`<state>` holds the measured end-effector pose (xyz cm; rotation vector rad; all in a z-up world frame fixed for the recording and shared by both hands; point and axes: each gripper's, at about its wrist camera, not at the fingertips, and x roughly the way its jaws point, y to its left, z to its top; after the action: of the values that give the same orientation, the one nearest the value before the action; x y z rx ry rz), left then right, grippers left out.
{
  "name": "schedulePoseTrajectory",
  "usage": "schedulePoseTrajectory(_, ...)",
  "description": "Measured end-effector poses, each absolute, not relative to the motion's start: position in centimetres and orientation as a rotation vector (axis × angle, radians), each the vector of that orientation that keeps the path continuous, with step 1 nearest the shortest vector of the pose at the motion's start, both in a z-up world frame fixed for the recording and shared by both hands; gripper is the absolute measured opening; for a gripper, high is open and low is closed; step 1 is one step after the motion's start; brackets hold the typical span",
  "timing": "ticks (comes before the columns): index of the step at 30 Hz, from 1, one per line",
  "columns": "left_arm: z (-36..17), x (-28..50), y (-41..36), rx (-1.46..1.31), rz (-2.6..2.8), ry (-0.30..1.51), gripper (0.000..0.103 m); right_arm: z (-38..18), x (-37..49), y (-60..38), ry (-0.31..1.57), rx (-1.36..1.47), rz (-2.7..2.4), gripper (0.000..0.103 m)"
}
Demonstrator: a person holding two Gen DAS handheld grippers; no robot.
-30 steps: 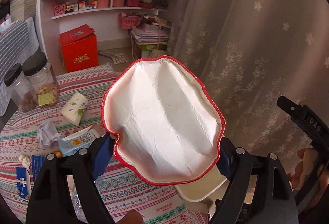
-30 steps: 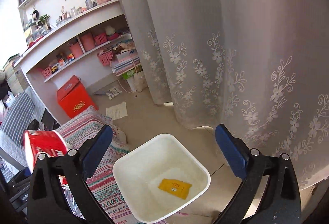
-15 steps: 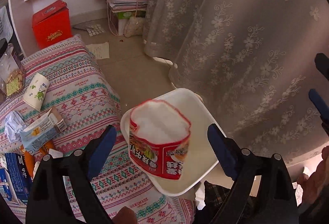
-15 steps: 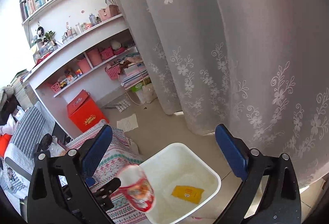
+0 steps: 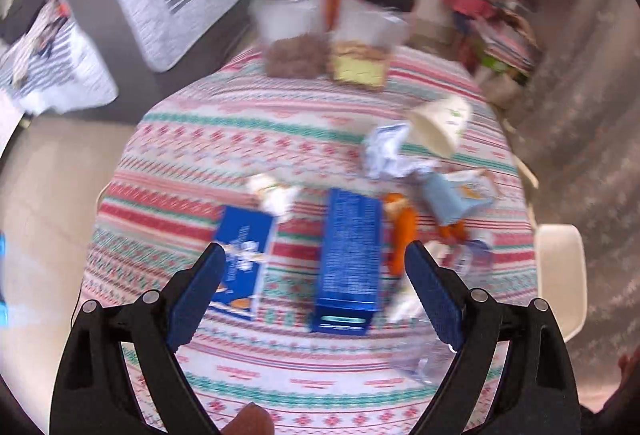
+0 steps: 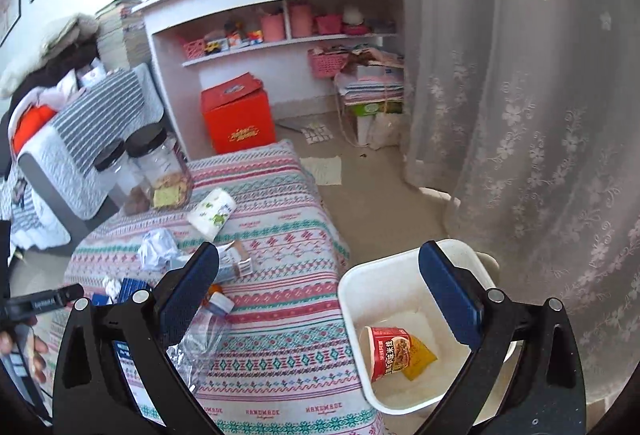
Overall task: Collect trash
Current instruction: 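Grasp the blue biscuit box with the left tool while the right tool grasps another blue box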
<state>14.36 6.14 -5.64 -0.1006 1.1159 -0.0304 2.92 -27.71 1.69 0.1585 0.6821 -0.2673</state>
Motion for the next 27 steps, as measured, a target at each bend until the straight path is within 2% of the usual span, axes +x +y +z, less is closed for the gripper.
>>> schedulePoseTrajectory(4, -9.7, 16.0, 9.9, -0.101, 0.051, 1.249, 0.088, -0.2, 5.1, -24.6, 0.775, 0.092, -0.196, 0.096)
schedulePoseTrajectory(15, -16.5, 18.5, 10.1, 0.003, 0.071, 1.422, 0.088, -2.8, 8.2, -20.4, 0.904, 0.03, -0.087, 0.096)
schedulePoseTrajectory(16, -16.8, 18.5, 10.2, 0.001, 0.075, 1.431, 0.083, -3.0, 8.5, -20.3, 0.917, 0.035, -0.077, 0.096)
schedulePoseTrajectory(17, -17.0, 18.5, 10.3, -0.006, 0.071, 1.439, 0.072, -3.3, 8.7, -20.3, 0.93, 0.043, -0.064, 0.096)
schedulePoseTrajectory(19, -16.6, 18.4, 10.5, -0.038, 0.037, 1.443, 0.059, -3.9, 9.3, -20.1, 0.956, 0.07, -0.034, 0.096)
schedulePoseTrajectory(23, -13.5, 17.4, 10.8, -0.078, 0.022, 1.38, 0.059, -4.8, 10.4, -19.6, 1.002, 0.134, 0.024, 0.096)
schedulePoseTrajectory(27, -7.5, 15.4, 11.9, -0.177, 0.045, 1.206, 0.059, -6.0, 11.8, -17.4, 1.059, 0.182, 0.078, 0.096)
